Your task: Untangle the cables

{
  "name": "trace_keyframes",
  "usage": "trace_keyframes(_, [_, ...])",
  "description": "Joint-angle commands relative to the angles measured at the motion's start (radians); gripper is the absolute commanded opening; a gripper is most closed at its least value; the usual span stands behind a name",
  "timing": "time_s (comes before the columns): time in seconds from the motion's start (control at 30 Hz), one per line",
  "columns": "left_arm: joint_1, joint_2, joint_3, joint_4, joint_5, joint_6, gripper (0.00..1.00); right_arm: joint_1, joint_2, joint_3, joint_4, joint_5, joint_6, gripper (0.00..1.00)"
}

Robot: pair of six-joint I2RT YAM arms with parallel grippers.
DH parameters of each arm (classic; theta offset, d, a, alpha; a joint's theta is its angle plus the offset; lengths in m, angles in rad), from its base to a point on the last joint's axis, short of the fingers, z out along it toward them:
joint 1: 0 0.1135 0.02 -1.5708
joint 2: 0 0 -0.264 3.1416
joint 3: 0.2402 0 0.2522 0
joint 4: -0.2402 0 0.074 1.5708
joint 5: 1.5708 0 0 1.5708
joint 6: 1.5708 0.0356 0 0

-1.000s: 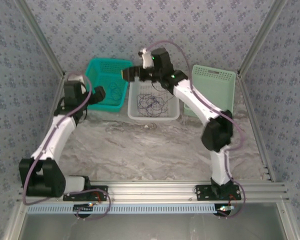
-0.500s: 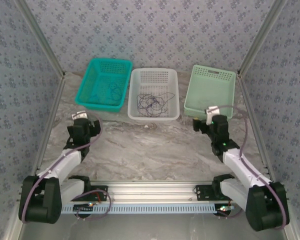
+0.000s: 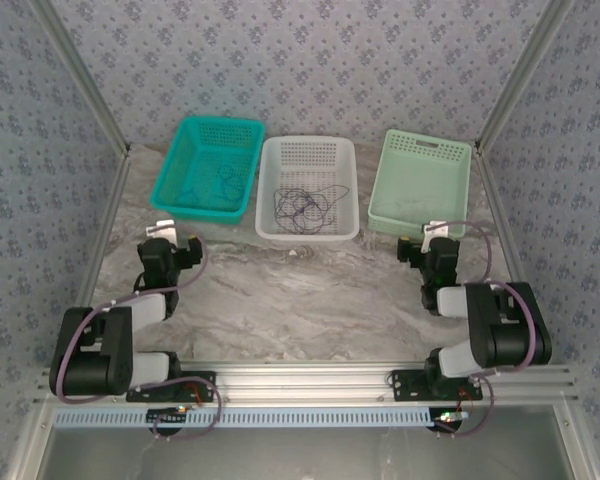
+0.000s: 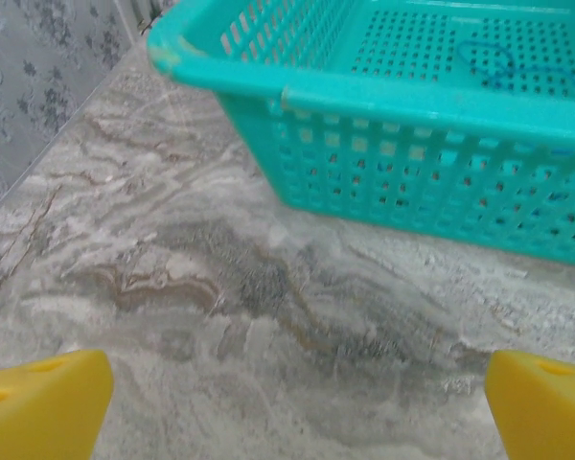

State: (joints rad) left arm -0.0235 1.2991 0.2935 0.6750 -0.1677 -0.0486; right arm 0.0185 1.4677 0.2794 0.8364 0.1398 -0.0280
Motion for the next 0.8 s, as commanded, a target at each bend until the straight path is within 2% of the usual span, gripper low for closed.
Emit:
trace_keyframes(0.0, [0.004, 0.007, 0.026, 0.089, 0.058, 0.013, 1.00, 0.013, 0.047, 0.039, 0.103, 0.000, -0.029, 1.00])
trace_keyframes(0.1, [0.008, 0.032, -0.010, 0.195, 0.060, 0.027, 0.99, 0.008, 0.046, 0.056, 0.064, -0.019, -0.031, 1.00])
trace_keyframes(0.17, [0.021, 0.123, -0.044, 0.336, 0.068, 0.022, 1.00, 0.003, 0.051, 0.058, 0.068, -0.027, -0.029, 1.00])
trace_keyframes(0.27, [0.025, 0.242, -0.005, 0.397, 0.085, 0.026, 0.99, -0.008, 0.051, 0.081, 0.023, -0.046, -0.022, 1.00])
trace_keyframes(0.33, [0.026, 0.219, 0.061, 0.225, 0.079, 0.019, 0.99, -0.039, 0.054, 0.109, -0.027, -0.104, 0.000, 1.00])
trace_keyframes(0.43, [0.029, 0.231, 0.110, 0.147, 0.045, 0.006, 0.99, -0.052, 0.055, 0.112, -0.032, -0.123, 0.006, 1.00])
trace_keyframes(0.77, [0.028, 0.234, 0.108, 0.160, 0.042, 0.007, 1.00, -0.049, 0.052, 0.109, -0.028, -0.119, 0.005, 1.00])
